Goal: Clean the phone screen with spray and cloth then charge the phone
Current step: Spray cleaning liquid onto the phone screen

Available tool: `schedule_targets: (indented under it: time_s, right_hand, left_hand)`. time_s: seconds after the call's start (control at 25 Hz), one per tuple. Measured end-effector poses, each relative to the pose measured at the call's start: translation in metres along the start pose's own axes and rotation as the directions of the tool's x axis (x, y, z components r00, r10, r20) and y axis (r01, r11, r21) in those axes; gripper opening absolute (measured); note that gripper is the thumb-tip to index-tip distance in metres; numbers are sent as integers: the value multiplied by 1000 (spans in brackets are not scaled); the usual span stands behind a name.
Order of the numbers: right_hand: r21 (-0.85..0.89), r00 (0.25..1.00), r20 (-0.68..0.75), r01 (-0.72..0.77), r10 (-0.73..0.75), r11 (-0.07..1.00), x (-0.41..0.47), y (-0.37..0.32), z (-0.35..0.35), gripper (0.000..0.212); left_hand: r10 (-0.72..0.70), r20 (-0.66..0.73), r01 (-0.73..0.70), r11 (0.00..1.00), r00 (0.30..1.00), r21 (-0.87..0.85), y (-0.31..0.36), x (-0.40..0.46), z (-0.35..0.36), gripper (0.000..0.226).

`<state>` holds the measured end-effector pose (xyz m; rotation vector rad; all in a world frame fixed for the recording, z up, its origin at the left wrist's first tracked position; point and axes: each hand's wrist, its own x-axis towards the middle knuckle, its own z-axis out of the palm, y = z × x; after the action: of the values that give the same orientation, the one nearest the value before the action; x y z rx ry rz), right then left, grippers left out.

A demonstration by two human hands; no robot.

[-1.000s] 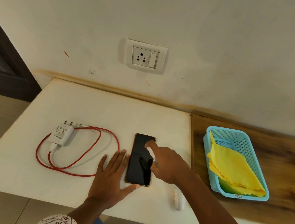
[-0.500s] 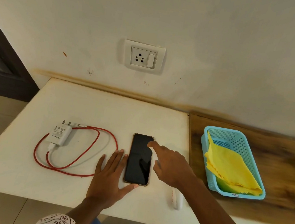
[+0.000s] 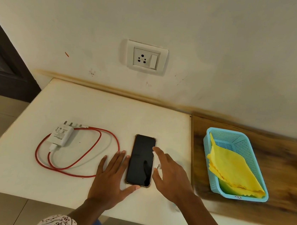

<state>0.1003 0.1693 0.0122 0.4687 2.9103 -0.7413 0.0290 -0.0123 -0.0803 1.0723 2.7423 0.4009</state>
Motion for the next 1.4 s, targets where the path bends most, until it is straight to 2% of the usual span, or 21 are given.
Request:
schedule_targets:
  time_s: [0.36,0.52,0.8,1.04,1.32,1.4]
  right_hand:
    - [86,997,18,-70,69,994,-5,9,13,52]
    - [125,998,39,-46,41,991,-6,7,12,50]
    - [398,997,72,-22,-8,917,0,-3,13,47]
    - [259,997,65,24,-43,966,5,-5,19,42]
    - [162,996,62,48,-59,986,2,1,24,21]
    - [130,996,74,33,-43,991,2,4,23,26]
  left_hand:
    - [-1,-11,2,1000,1000,11,0,0,2,91]
    - [3,-8,-3,1000,1000,7,-1,1,2,91]
    - [-10,-2,10,999,1000,38,0,1,3,92]
    - [-6,6,5,999,1000,33,-1,1,3,91]
    - [-7,20,7,1000,1000,21,-2,1,5,91]
    - [-8,13,7,1000,1000,18,-1,1,5,92]
